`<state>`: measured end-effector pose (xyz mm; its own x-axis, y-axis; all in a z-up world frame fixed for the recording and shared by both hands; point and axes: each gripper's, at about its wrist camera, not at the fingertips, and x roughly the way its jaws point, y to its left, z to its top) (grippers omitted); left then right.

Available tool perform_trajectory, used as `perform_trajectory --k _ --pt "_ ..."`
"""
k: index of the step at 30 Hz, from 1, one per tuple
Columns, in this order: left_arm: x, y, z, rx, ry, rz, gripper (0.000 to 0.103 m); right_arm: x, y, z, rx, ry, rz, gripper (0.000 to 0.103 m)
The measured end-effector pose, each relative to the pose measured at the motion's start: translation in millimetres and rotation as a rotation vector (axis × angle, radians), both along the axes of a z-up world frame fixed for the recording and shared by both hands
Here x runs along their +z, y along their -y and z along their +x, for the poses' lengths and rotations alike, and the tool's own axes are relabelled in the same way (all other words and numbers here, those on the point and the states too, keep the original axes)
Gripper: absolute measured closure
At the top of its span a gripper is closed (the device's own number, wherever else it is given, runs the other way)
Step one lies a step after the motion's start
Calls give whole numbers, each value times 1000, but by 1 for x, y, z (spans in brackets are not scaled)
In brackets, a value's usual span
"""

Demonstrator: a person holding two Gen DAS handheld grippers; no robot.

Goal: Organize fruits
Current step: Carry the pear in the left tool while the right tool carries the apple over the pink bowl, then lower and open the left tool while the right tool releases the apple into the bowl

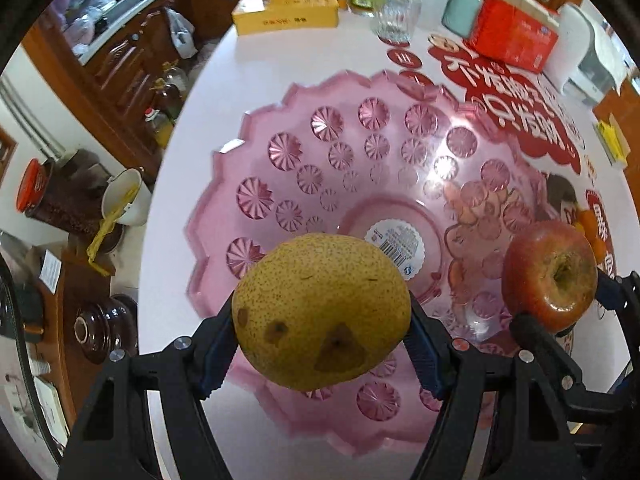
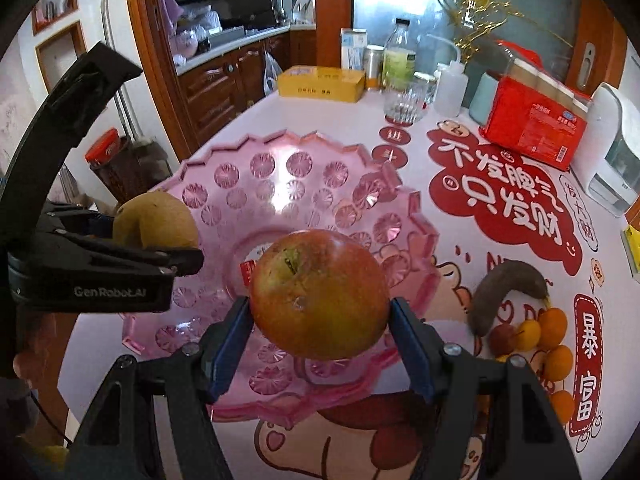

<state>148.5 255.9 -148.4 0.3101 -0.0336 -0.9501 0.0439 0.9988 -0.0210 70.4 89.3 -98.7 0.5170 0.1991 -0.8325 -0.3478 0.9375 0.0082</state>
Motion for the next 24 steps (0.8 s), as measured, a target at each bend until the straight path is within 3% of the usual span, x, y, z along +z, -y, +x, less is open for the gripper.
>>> perform_trajectory --k 14,24 --pt "-29 15 17 -62 -34 12 29 -38 -16 24 1 -104 -46 33" --pt "-34 21 19 -66 -36 28 29 -42 -19 24 12 -102 -54 32"
